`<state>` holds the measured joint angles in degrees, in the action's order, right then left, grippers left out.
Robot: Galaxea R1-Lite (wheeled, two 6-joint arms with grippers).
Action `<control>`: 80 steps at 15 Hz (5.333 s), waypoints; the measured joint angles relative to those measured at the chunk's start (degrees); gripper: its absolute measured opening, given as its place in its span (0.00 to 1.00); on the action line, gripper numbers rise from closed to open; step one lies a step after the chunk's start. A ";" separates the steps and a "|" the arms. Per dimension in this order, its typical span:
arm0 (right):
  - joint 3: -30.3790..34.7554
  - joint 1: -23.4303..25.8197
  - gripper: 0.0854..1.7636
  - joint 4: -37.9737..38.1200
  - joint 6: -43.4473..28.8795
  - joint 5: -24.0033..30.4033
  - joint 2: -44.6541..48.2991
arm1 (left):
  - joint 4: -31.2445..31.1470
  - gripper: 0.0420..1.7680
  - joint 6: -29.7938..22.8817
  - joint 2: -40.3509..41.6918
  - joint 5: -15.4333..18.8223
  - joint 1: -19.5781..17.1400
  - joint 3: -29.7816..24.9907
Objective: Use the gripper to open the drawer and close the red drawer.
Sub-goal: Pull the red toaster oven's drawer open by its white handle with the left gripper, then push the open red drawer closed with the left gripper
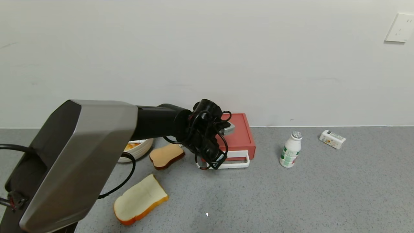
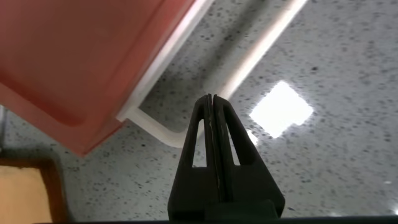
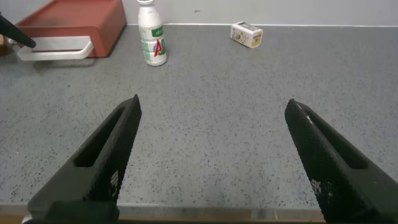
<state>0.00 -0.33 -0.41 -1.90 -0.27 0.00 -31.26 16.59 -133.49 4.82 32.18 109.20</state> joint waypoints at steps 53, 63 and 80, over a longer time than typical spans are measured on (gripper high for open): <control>0.00 0.00 0.96 0.00 -0.02 0.02 0.00 | 2.88 0.04 9.90 10.09 -0.49 7.51 -28.66; 0.00 0.00 0.96 0.00 0.00 0.00 0.00 | 2.43 0.04 7.47 14.74 -0.85 9.55 -32.55; 0.00 0.02 0.96 0.00 0.00 0.02 0.00 | -1.07 0.04 -23.97 38.80 -8.95 8.30 -33.73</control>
<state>0.00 -0.30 -0.41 -1.90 -0.24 0.00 -32.33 -7.38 -94.68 -4.13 40.48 75.47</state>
